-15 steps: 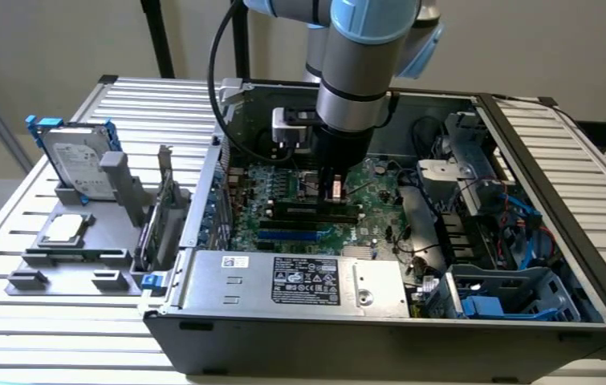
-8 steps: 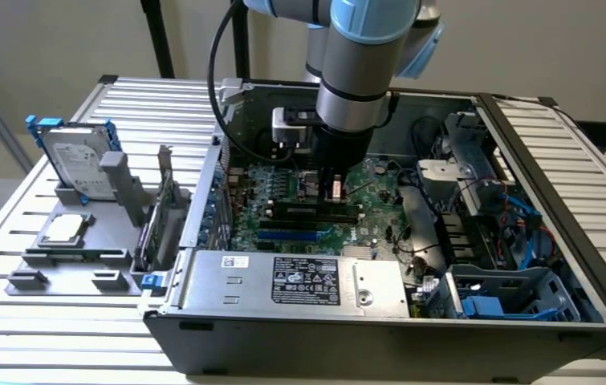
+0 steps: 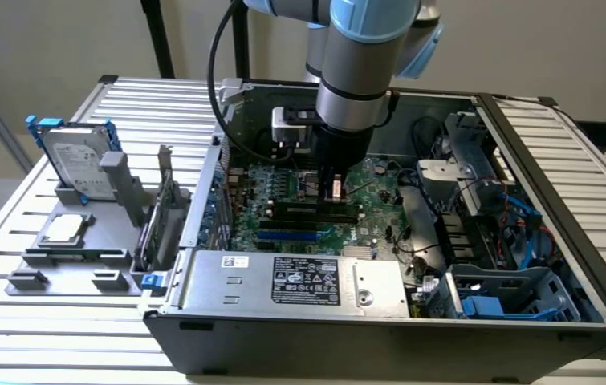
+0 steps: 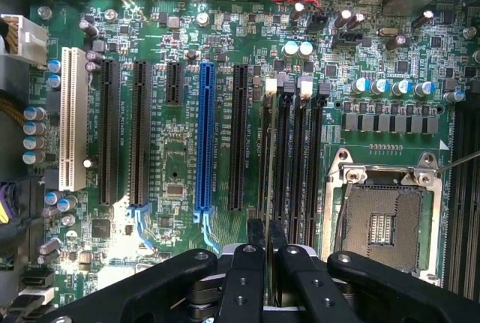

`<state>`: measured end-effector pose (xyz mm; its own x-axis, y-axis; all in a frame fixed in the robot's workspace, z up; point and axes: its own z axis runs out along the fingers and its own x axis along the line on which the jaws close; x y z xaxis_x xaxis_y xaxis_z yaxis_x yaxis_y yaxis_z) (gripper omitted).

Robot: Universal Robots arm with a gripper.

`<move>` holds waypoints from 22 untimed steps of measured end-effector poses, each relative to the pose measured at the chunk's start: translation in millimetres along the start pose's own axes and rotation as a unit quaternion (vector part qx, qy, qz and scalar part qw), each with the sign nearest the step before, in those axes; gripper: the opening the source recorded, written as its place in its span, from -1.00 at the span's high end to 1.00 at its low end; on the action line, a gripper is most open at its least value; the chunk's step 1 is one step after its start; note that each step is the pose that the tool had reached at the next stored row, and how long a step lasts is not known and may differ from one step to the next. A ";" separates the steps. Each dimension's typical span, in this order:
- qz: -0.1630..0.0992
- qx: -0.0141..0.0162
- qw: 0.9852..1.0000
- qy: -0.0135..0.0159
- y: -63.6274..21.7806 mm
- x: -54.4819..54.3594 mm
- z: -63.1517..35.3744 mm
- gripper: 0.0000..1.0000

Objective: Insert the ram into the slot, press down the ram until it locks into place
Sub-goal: 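Insert the ram into the slot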

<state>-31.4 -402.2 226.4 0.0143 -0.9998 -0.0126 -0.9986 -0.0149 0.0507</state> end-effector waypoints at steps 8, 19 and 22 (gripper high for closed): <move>-0.003 0.001 1.000 0.000 0.5 0.0 0.0 0.73; -0.009 0.003 1.000 0.001 0.9 -0.4 0.1 0.73; -0.010 0.004 1.000 0.001 1.8 -0.4 0.7 0.73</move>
<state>-33.3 -401.8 225.8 0.0352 -0.9993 -0.0124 -0.9984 -0.0357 0.0430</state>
